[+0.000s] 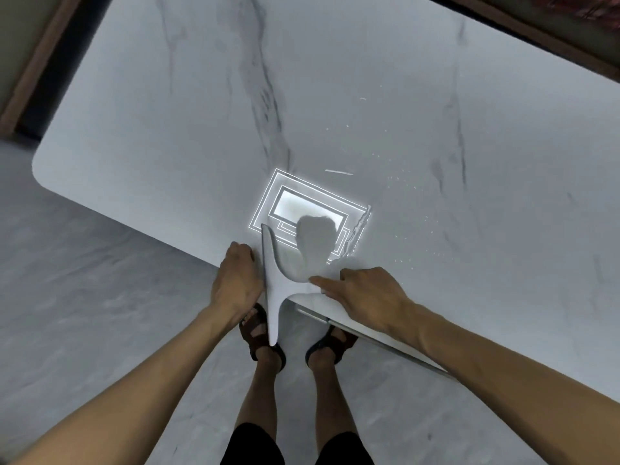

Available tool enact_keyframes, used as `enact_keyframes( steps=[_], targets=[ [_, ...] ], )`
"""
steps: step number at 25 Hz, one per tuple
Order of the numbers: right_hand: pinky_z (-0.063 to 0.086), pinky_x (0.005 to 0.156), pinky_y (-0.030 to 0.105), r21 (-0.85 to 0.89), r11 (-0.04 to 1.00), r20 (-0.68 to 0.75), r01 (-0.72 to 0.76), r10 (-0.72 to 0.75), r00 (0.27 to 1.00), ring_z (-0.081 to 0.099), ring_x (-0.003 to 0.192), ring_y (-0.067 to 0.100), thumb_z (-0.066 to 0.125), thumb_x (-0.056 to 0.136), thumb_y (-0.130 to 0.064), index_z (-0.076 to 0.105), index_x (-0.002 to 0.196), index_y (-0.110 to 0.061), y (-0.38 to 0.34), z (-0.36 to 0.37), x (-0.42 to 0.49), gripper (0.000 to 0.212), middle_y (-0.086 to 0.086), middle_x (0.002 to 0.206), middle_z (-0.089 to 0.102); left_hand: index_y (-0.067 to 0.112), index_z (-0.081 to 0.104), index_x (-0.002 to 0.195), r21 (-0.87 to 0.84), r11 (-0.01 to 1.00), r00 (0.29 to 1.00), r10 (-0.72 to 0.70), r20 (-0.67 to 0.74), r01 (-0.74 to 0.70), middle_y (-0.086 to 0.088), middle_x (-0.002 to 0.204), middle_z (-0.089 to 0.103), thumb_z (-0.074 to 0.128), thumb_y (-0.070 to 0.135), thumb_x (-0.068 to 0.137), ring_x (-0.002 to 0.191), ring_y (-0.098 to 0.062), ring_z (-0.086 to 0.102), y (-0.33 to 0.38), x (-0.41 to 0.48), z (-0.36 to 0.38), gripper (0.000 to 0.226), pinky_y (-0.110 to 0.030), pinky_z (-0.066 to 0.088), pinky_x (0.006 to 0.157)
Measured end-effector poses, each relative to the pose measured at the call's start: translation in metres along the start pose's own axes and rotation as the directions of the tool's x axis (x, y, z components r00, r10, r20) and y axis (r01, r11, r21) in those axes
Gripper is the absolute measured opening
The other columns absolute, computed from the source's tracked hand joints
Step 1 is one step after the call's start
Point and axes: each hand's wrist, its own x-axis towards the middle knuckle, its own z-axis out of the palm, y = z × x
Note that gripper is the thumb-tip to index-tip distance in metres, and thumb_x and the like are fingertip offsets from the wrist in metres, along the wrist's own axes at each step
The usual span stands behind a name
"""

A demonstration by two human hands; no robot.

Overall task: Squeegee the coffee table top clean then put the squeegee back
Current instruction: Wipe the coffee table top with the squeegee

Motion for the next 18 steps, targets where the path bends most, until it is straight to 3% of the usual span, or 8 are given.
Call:
enact_keyframes(
  steps=[4, 7, 11, 14, 18],
  targets=[
    [0.034, 0.052, 0.030, 0.084, 0.991, -0.004, -0.105, 0.105, 0.994, 0.063, 0.069, 0.028, 0.041, 0.099, -0.037, 0.040, 0.139, -0.046, 0.046, -0.010, -0.044, 0.042, 0.002, 0.080, 0.060, 0.002, 0.047, 0.100, 0.006, 0.997, 0.988, 0.079, 0.131, -0.081, -0.022, 0.120, 0.043, 0.040, -0.007, 0.076, 0.102, -0.041, 0.053, 0.014, -0.001, 0.019, 0.026, -0.038, 0.043, 0.075],
    [0.038, 0.056, 0.030, 0.107, 0.971, 0.031, -0.215, 0.212, 0.977, 0.064, 0.077, 0.025, 0.013, 0.095, -0.053, 0.038, 0.138, -0.053, 0.081, -0.023, -0.079, 0.049, -0.002, 0.085, 0.062, 0.002, 0.041, 0.111, 0.071, 0.997, 0.964, 0.003, 0.266, -0.023, -0.032, 0.144, 0.025, 0.041, 0.000, 0.079, 0.128, -0.051, 0.039, 0.024, 0.008, 0.025, 0.032, -0.047, 0.045, 0.092],
    [0.046, 0.062, 0.032, 0.031, 0.940, 0.054, -0.340, 0.338, 0.939, 0.065, 0.081, 0.022, 0.022, 0.099, -0.050, 0.035, 0.139, -0.055, 0.121, -0.044, -0.114, 0.042, -0.007, 0.089, 0.062, 0.002, 0.036, 0.125, 0.131, 0.991, 0.939, -0.049, 0.340, 0.005, -0.035, 0.155, 0.001, 0.046, 0.004, 0.082, 0.145, -0.049, 0.012, 0.036, 0.011, 0.019, 0.044, -0.043, 0.039, 0.101],
    [0.045, 0.057, 0.030, -0.007, 0.921, 0.009, -0.389, 0.389, 0.921, 0.064, 0.074, 0.021, 0.022, 0.098, -0.051, 0.039, 0.137, -0.055, 0.134, -0.057, -0.128, 0.043, -0.010, 0.082, 0.060, 0.002, 0.036, 0.125, 0.129, 0.992, 0.937, -0.055, 0.345, 0.011, -0.035, 0.156, -0.006, 0.046, 0.004, 0.083, 0.146, -0.048, 0.002, 0.040, 0.010, 0.020, 0.044, -0.041, 0.039, 0.099],
    [0.042, 0.052, 0.029, 0.037, 0.972, -0.046, -0.232, 0.233, 0.971, 0.065, 0.069, 0.023, 0.018, 0.096, -0.054, 0.043, 0.134, -0.053, 0.111, -0.055, -0.113, 0.046, -0.009, 0.081, 0.062, 0.002, 0.037, 0.124, 0.119, 0.993, 0.935, -0.059, 0.349, 0.018, -0.036, 0.155, -0.007, 0.044, 0.003, 0.084, 0.146, -0.049, 0.001, 0.040, 0.010, 0.020, 0.041, -0.041, 0.038, 0.099]
  ],
)
